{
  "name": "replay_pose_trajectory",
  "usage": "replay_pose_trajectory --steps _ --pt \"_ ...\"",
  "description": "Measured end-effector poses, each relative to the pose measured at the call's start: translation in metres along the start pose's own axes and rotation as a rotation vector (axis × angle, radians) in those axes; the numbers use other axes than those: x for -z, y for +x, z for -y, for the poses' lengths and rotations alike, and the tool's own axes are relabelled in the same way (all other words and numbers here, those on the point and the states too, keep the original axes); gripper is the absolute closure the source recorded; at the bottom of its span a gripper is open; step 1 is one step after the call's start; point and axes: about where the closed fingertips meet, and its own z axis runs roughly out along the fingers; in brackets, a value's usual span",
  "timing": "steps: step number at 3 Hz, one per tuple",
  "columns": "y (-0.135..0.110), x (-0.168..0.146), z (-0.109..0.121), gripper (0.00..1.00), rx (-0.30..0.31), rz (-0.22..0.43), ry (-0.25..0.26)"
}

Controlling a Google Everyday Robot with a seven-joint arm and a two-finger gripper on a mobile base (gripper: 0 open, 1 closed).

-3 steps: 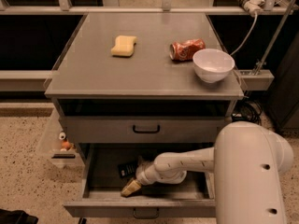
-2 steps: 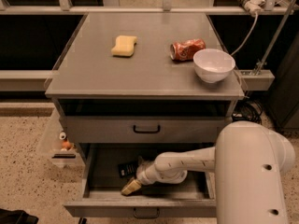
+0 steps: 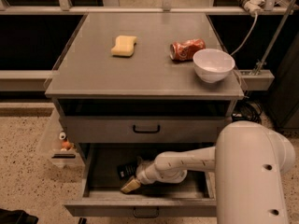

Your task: Pick rxbar chocolate from middle drawer and place on counter

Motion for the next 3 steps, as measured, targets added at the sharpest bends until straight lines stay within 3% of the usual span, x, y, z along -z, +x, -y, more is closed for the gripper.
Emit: replay_pose_trajectory --steps 1,2,3 --pt "-0.006 0.006 0.000 0.96 0.000 0.000 0.000" --pt "-0.011 0.011 0.000 1.00 0.000 0.000 0.000" --pt "-0.014 0.033 0.003 1.00 0.004 0.034 0.040"
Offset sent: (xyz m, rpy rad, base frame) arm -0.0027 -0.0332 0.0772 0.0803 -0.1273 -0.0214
